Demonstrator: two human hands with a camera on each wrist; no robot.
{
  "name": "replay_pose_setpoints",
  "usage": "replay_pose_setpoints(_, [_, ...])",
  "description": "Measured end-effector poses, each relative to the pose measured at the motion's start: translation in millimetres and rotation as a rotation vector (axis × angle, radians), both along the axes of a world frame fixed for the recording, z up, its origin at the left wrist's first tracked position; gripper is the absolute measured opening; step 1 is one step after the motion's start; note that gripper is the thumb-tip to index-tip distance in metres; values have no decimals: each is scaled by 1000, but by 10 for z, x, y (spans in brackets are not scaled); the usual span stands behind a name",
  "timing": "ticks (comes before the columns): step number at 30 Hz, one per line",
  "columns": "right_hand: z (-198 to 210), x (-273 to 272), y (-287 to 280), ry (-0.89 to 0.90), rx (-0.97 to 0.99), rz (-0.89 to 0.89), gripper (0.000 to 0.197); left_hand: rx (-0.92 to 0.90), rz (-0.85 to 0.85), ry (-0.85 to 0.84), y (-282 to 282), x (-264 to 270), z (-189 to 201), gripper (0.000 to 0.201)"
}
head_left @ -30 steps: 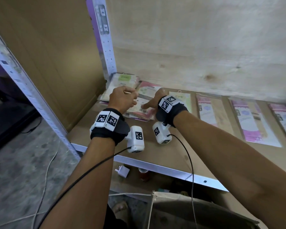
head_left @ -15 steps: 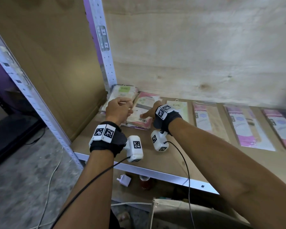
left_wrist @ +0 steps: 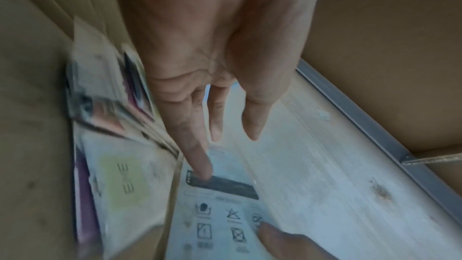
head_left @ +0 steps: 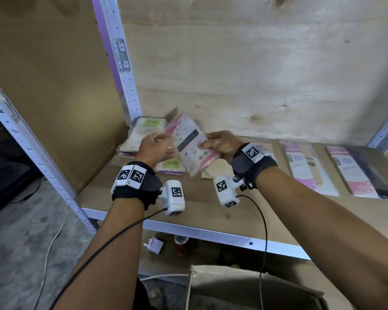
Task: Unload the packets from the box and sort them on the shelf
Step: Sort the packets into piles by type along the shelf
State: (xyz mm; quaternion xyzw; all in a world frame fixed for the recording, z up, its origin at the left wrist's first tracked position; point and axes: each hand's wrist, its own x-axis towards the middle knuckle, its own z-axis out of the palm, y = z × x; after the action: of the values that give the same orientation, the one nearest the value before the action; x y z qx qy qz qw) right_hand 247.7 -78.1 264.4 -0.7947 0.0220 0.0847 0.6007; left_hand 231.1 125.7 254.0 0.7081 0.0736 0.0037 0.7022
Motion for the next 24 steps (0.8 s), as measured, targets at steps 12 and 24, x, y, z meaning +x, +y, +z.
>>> replay_pose_setpoints(12, [186, -1037, -871, -533, -503, 125, 31, -464, -340, 105, -844, -166, 98, 49])
replay_pose_setpoints(24, [-78, -1128, -1835, -93, -5, -74, 33, -410, -421, 103, -1294, -219, -114, 26])
